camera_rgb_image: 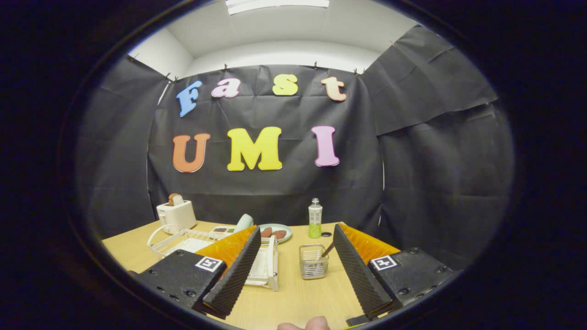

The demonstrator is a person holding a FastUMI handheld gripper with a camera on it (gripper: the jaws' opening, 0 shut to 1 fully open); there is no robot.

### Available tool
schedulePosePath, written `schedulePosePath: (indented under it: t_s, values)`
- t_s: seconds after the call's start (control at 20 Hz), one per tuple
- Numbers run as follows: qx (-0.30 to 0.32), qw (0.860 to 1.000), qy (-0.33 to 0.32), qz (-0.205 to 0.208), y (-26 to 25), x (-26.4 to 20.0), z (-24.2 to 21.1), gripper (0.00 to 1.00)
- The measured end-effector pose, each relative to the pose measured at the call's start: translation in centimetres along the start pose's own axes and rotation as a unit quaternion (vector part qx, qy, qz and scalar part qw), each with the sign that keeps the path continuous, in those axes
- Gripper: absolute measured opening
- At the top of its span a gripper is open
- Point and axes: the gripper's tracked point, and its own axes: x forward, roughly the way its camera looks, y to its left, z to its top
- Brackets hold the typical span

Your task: Take the plate from the dish rack, then take the spoon from the basket and place it into the plate.

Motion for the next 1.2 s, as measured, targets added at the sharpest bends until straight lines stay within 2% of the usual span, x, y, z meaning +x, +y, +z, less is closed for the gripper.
schedulePosePath:
  t_s: [0.25, 0.4, 0.6, 0.8, 1.05, 1.2]
  values:
    - [-0.027, 0.997, 0.037, 0.056, 3.0, 4.3, 3.2, 1.0]
    - [-0.066, 0.994, 0.053, 0.065, 4.2, 8.0, 5.6, 1.0]
    - [-0.064, 0.985, 0.125, 0.102, 7.2, 12.4, 6.6, 1.0]
    - [-0.045, 0.966, 0.231, 0.111, 8.7, 17.3, 5.8, 1.0]
    - [-0.033, 0.929, 0.357, 0.094, 9.5, 21.7, 1.9, 1.0]
    - [-0.02, 0.909, 0.406, 0.094, 10.8, 22.7, -0.7, 1.0]
